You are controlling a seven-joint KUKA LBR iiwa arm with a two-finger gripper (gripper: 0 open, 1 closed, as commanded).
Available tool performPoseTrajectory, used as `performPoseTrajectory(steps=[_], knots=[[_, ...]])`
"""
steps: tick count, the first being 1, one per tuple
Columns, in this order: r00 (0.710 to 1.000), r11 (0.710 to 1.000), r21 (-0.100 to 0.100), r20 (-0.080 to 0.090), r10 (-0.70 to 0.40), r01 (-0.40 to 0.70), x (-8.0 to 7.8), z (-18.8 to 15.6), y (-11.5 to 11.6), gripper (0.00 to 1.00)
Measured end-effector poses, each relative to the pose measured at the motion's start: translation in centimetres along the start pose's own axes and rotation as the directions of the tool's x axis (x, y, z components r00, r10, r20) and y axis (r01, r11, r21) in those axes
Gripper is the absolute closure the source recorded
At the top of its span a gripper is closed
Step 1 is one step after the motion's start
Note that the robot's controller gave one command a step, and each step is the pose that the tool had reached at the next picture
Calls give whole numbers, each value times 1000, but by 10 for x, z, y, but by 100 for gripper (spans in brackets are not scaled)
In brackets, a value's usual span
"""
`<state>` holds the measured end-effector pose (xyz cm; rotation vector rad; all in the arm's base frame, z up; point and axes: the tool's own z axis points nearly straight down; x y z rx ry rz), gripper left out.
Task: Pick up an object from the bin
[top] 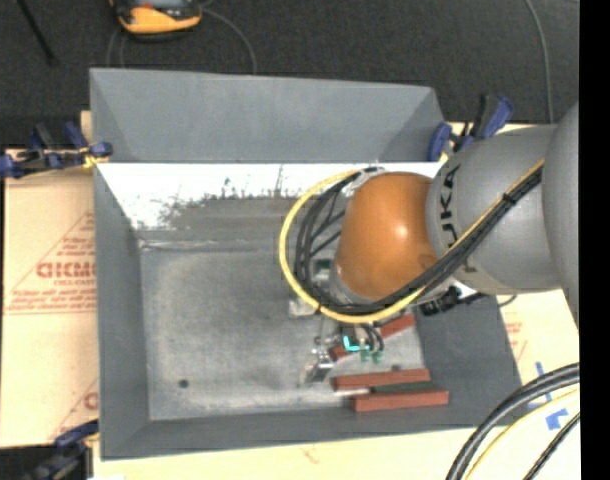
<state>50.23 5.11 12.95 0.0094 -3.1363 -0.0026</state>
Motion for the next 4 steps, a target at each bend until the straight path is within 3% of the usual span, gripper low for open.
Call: performPoseTrajectory(steps=[1, 2, 3, 4], knots=[[1000, 1000, -1, 8, 2, -2, -2, -4, 0, 0], [999, 999, 3, 11, 36, -36, -25, 50, -78, 0], [1000, 1000, -1, 13, 27, -27, -27, 52, -83, 0], [1000, 1000, 3, 9, 4, -4, -22, 29, -109, 0]])
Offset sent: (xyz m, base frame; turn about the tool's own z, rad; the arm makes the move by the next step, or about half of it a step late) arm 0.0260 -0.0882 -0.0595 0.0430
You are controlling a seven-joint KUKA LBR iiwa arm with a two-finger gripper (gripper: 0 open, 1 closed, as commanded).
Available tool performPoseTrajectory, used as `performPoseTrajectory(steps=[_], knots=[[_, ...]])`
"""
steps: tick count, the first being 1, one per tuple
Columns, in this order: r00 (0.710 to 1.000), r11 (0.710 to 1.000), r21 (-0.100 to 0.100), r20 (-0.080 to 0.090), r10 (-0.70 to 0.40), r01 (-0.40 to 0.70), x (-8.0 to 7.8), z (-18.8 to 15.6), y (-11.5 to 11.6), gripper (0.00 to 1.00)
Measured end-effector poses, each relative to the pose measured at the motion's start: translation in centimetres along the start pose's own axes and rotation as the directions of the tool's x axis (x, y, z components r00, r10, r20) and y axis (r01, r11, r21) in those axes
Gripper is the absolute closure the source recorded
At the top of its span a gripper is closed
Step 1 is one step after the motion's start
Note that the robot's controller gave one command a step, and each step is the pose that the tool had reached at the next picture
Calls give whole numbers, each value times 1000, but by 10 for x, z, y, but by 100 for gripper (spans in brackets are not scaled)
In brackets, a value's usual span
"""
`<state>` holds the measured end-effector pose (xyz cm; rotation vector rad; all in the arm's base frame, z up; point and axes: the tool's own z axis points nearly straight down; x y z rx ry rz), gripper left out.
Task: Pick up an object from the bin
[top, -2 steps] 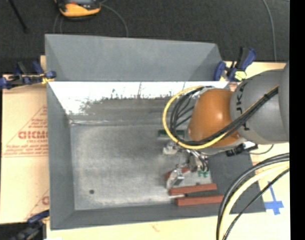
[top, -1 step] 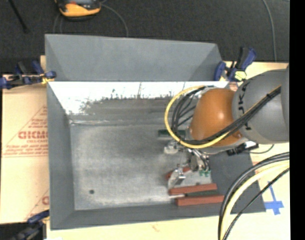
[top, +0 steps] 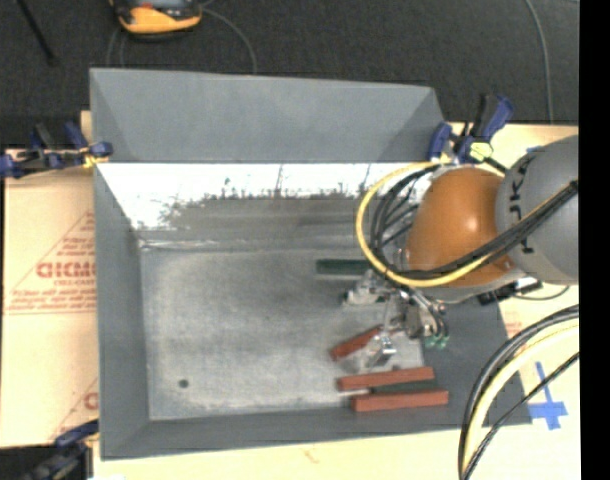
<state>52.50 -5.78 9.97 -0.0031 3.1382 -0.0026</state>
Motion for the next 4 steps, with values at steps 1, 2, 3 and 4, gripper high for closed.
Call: performPoseTrajectory(steps=[1, 2, 3, 4], knots=[[995, 995, -4, 2, 101, -101, 7, 24, -4, 0], [998, 998, -13, -13, 64, -64, 7, 21, -44, 100], [998, 998, -13, -13, 64, -65, 7, 21, -44, 100], [998, 998, -12, -15, 64, -64, 8, 18, -44, 100]])
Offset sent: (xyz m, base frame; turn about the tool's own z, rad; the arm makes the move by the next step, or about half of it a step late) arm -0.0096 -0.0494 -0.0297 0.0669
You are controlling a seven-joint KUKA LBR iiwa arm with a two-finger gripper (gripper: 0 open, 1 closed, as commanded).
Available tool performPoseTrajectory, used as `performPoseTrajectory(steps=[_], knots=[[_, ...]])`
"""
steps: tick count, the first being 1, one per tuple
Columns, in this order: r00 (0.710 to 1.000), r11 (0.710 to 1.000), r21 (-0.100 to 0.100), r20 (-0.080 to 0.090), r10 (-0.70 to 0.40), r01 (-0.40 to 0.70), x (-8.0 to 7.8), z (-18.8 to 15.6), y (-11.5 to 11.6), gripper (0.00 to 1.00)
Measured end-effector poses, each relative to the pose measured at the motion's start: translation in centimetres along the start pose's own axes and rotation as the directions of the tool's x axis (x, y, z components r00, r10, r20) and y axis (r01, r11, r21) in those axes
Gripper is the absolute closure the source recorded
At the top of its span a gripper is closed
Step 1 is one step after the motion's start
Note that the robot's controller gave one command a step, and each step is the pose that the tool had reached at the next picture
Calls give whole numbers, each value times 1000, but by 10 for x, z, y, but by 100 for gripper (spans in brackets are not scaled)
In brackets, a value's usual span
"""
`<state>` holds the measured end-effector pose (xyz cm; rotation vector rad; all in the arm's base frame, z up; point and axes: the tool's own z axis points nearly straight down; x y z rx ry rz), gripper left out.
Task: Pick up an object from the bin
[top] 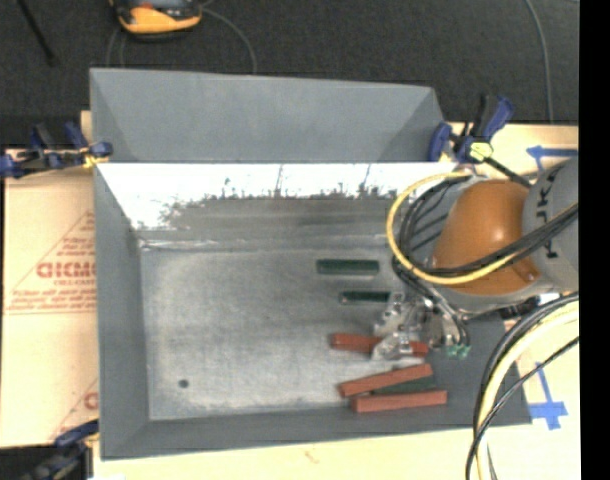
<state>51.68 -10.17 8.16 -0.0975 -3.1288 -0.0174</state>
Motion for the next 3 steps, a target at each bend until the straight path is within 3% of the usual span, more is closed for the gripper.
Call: performPoseTrajectory(steps=[3], knots=[[1000, 1000, 10, 18, 0, 0, -1, -40, -2, 100]])
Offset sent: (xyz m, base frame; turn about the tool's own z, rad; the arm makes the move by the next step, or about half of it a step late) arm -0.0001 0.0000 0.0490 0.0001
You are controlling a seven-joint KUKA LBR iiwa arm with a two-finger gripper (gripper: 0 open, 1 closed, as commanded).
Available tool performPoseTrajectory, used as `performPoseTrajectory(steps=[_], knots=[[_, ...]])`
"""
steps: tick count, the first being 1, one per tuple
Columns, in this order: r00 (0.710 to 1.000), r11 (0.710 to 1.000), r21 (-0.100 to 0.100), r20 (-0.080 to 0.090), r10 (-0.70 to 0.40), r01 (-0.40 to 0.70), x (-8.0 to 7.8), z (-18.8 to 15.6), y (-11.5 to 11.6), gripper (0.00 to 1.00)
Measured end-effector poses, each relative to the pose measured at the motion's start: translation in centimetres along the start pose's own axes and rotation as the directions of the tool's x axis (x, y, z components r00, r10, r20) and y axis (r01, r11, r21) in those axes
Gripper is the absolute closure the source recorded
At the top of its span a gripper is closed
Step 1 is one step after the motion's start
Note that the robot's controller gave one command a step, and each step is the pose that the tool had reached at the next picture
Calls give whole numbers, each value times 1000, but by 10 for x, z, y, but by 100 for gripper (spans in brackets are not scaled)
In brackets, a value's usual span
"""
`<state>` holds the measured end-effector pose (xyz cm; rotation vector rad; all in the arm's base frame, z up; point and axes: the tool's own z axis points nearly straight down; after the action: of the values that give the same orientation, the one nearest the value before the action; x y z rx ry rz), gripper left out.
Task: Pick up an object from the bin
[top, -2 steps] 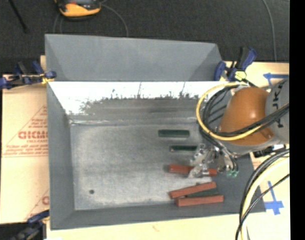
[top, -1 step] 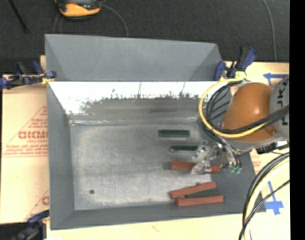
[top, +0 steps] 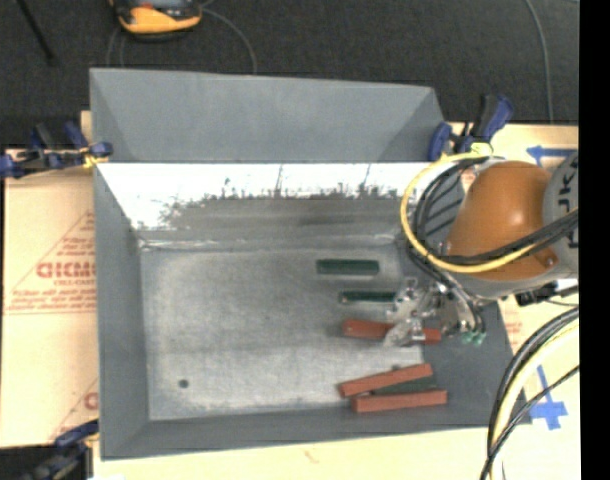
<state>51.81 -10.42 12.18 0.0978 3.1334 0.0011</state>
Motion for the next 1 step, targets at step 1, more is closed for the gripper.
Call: performPoseTrajectory(steps=[1], knots=[[1000, 1000, 0, -4, 1, -1, 1, -8, 0, 100]])
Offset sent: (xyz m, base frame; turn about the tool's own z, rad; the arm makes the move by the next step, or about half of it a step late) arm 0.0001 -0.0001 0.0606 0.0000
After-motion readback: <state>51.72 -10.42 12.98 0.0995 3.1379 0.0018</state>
